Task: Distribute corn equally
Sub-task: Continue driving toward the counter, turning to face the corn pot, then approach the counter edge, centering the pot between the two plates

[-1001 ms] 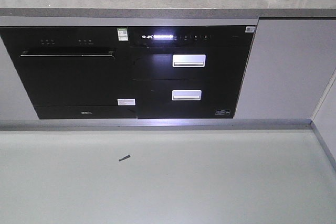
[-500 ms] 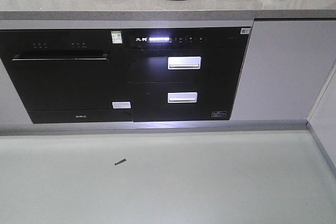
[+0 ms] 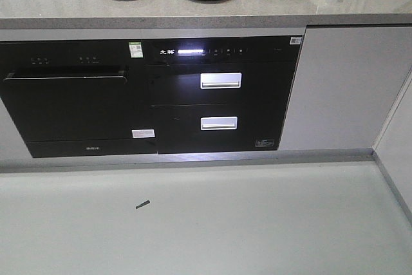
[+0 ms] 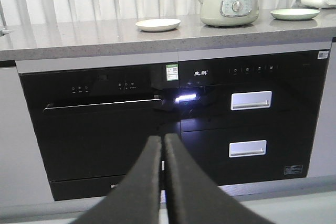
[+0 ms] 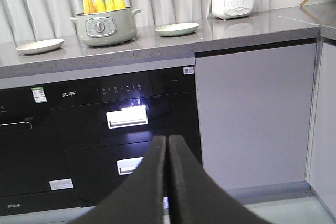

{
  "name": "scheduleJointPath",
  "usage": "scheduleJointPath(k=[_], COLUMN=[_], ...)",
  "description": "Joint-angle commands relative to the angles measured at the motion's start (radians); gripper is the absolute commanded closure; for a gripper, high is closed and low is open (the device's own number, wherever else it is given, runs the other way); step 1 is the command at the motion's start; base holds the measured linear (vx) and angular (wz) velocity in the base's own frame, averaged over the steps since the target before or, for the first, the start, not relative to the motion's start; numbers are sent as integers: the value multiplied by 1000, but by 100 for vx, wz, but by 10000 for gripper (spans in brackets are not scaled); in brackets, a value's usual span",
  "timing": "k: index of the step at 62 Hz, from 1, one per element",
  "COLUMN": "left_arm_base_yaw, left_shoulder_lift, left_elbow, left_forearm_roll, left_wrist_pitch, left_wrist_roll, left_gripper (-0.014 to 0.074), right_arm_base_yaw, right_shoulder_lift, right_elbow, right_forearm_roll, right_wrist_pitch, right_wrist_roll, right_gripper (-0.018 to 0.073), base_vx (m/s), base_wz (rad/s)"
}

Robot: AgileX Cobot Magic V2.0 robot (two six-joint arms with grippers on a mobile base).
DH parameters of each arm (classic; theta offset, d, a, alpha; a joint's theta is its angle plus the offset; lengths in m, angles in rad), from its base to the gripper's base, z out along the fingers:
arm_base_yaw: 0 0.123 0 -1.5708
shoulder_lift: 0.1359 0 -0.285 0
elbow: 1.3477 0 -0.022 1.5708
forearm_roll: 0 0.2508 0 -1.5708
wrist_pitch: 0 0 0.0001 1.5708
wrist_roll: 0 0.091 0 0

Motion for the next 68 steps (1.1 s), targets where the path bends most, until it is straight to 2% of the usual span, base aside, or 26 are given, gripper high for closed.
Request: scheduleJointPath(k=[1,68], left_arm_base_yaw=[1,1], left_shoulder_lift=[-16,-16], left_elbow=[15,15], left_forearm_roll=[0,0], left_wrist_pitch=[-73,-73], left_wrist_roll=[-7,-7], left_gripper=[603,603], right_arm_base_yaw=[-4,-4], right_shoulder_lift=[-4,-4], right_elbow=[7,7], right_forearm_roll=[-7,-7], right_wrist_pitch=[-73,-72], right_wrist_roll=[-10,-10], right_gripper=[565,565], base_vx=[5,4], base_wz=[-3,-1])
